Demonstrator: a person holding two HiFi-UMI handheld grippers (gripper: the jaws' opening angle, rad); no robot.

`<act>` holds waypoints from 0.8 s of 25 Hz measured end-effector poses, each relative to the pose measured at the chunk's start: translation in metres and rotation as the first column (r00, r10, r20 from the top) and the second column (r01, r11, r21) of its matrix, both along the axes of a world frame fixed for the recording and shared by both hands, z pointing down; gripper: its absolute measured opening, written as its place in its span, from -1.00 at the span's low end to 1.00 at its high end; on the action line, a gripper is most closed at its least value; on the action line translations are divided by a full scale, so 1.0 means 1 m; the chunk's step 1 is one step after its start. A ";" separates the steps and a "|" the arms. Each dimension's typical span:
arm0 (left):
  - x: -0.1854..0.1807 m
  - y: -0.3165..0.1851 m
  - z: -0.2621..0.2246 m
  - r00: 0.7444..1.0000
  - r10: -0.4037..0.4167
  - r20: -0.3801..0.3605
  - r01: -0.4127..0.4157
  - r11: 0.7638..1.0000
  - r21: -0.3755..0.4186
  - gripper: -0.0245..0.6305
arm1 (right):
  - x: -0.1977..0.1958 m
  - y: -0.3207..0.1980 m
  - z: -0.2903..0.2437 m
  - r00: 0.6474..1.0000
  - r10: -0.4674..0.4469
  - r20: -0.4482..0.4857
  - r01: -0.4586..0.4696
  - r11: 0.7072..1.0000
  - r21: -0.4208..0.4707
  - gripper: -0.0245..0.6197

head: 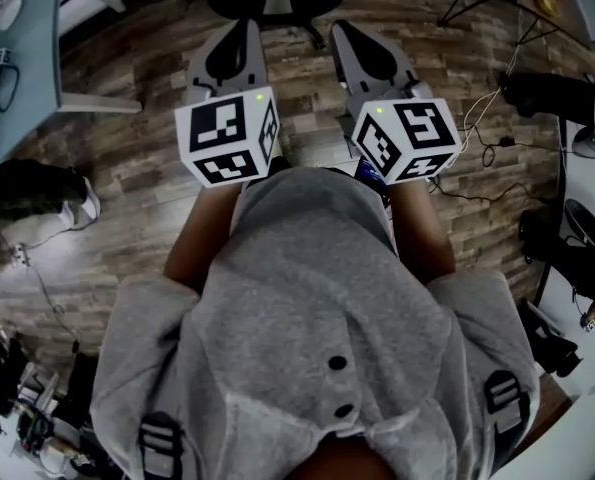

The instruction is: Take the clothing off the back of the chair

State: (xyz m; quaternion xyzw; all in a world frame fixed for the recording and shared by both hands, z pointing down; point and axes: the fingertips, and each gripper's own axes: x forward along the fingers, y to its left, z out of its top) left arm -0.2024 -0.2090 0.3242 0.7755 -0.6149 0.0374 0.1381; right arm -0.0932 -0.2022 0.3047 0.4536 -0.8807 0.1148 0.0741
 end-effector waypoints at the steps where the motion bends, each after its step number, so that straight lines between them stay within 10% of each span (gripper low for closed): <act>1: -0.003 -0.002 0.001 1.000 -0.002 0.000 0.002 1.000 0.000 -0.90 | -0.003 -0.002 0.001 1.000 -0.003 0.000 0.003 1.000 -0.001 -0.89; 20: -0.007 -0.045 0.001 0.999 0.051 0.001 -0.051 0.999 -0.003 -0.90 | -0.003 -0.050 -0.004 0.999 0.039 0.013 -0.039 0.999 0.015 -0.89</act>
